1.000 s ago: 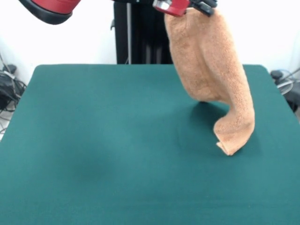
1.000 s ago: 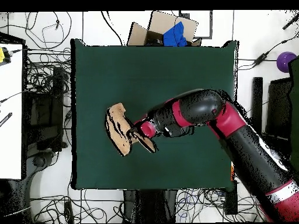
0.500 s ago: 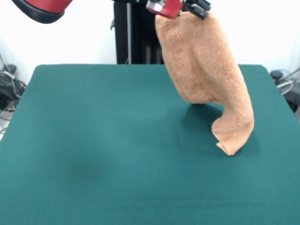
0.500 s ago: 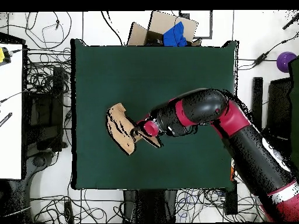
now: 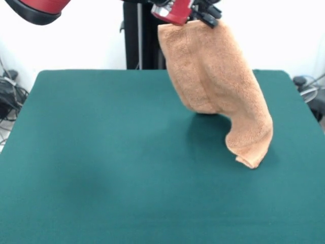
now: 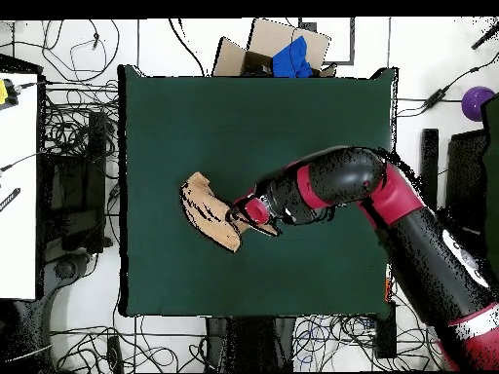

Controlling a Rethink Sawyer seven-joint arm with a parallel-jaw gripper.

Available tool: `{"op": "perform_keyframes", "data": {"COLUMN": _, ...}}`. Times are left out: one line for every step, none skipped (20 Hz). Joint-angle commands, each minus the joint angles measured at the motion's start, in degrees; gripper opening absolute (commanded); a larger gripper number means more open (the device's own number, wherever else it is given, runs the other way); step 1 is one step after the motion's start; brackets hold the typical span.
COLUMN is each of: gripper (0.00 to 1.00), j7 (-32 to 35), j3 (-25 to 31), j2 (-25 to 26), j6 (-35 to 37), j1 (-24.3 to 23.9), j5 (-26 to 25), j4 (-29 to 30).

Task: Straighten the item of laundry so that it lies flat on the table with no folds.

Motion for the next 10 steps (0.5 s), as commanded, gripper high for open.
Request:
{"op": "perform_keyframes", "data": {"gripper": 0.0, "j7": -4.54, "j3": -4.89, "j2": -0.12, "j6": 7.54, "j1": 0.21, "j5": -1.82, "j4": -5.66}}
{"op": "perform_keyframes", "data": {"gripper": 0.0, "j7": -4.45, "j3": -4.87, "j2": -0.27, "j6": 8.16, "j1": 0.27, "j5": -1.74, "j4": -6.07}}
{"op": "perform_keyframes", "data": {"gripper": 0.0, "j7": -4.61, "j3": -4.91, "j2": -0.21, "j6": 8.84, "j1": 0.35, "j5": -1.78, "j4": -6.64}}
{"op": "perform_keyframes", "data": {"gripper": 0.0, "j7": -4.65, "j3": -4.89, "j2": -0.13, "j6": 9.13, "j1": 0.3, "j5": -1.8, "j4": -6.93}}
{"op": "perform_keyframes", "data": {"gripper": 0.0, "j7": -4.86, "j3": -4.92, "j2": -0.09, "j6": 9.92, "j1": 0.32, "j5": -1.89, "j4": -7.49}}
{"op": "perform_keyframes", "data": {"gripper": 0.0, "j7": -4.89, "j3": -4.86, "j2": -0.08, "j6": 10.21, "j1": 0.15, "j5": -1.98, "j4": -7.57}}
{"op": "perform_keyframes", "data": {"gripper": 0.0, "j7": -4.89, "j3": -4.79, "j2": -0.14, "j6": 10.77, "j1": 0.08, "j5": -2.0, "j4": -7.93}}
{"op": "perform_keyframes", "data": {"gripper": 0.0, "j7": -4.8, "j3": -4.74, "j2": -0.23, "j6": 11.13, "j1": 0.0, "j5": -2.08, "j4": -8.09}}
{"op": "perform_keyframes", "data": {"gripper": 0.0, "j7": -4.62, "j3": -4.67, "j2": -0.52, "j6": 12.01, "j1": -0.01, "j5": -2.05, "j4": -8.49}}
{"op": "perform_keyframes", "data": {"gripper": 0.0, "j7": -4.48, "j3": -4.59, "j2": -0.73, "j6": 12.56, "j1": -0.02, "j5": -2.05, "j4": -8.74}}
